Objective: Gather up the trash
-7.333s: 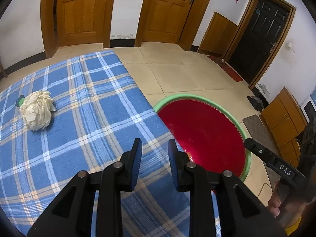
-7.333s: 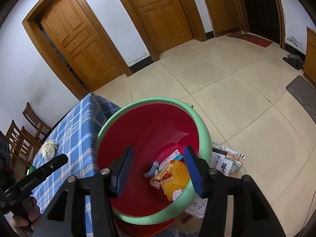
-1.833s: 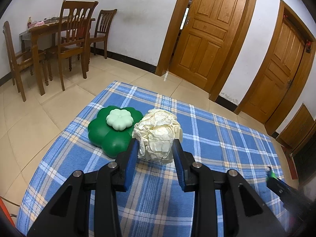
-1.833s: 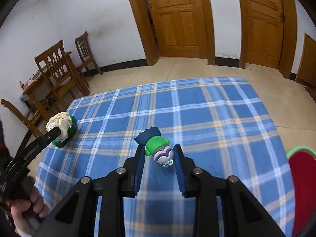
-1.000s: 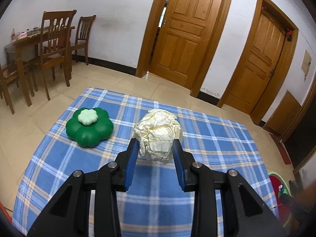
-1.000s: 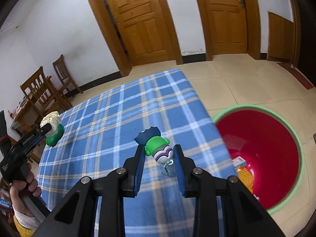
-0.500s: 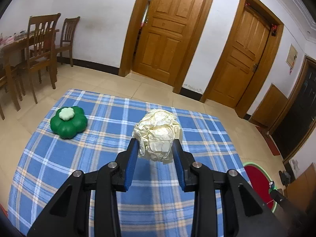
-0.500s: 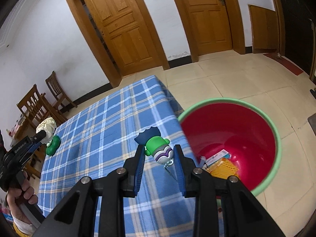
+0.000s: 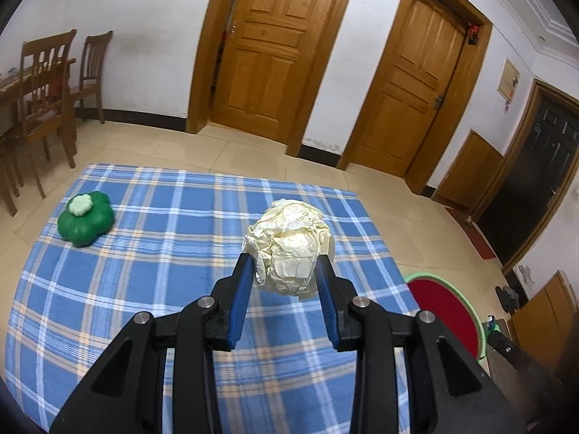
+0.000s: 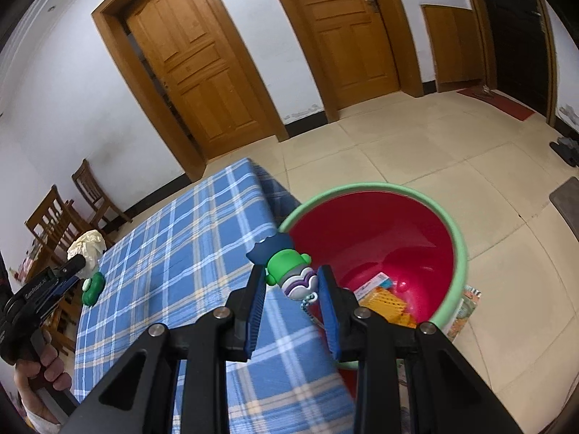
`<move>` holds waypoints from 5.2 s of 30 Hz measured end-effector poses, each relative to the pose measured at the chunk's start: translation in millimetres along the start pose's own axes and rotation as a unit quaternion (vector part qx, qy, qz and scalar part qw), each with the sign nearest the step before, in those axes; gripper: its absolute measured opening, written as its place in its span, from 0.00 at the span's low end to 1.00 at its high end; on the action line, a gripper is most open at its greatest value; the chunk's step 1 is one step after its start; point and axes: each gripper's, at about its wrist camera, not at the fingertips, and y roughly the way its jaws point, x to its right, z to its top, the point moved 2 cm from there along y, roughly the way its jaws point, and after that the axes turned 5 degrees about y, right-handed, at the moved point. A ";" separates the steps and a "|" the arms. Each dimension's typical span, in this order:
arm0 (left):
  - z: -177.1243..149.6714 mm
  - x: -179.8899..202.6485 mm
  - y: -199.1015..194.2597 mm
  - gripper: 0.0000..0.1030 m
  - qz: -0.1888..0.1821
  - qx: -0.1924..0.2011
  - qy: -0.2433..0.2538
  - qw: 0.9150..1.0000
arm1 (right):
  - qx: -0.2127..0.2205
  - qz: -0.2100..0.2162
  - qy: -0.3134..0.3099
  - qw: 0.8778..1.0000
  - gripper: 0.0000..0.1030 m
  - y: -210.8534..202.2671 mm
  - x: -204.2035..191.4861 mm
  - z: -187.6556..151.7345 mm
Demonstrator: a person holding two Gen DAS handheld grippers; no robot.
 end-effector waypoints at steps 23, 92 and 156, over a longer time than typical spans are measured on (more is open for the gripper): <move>-21.3 91.8 28.0 0.34 -0.090 -0.063 0.070 0.992 | -0.008 -0.033 0.060 0.998 0.31 7.5 61.3 -6.4; -40.1 140.1 50.7 0.43 -0.086 -0.119 0.129 0.981 | -0.008 -0.010 0.042 0.999 0.85 -8.7 48.8 -11.3; -54.4 -1.6 -72.2 0.44 0.090 -0.046 0.035 0.994 | -0.011 0.027 -0.080 0.996 0.99 -36.0 -75.0 -62.0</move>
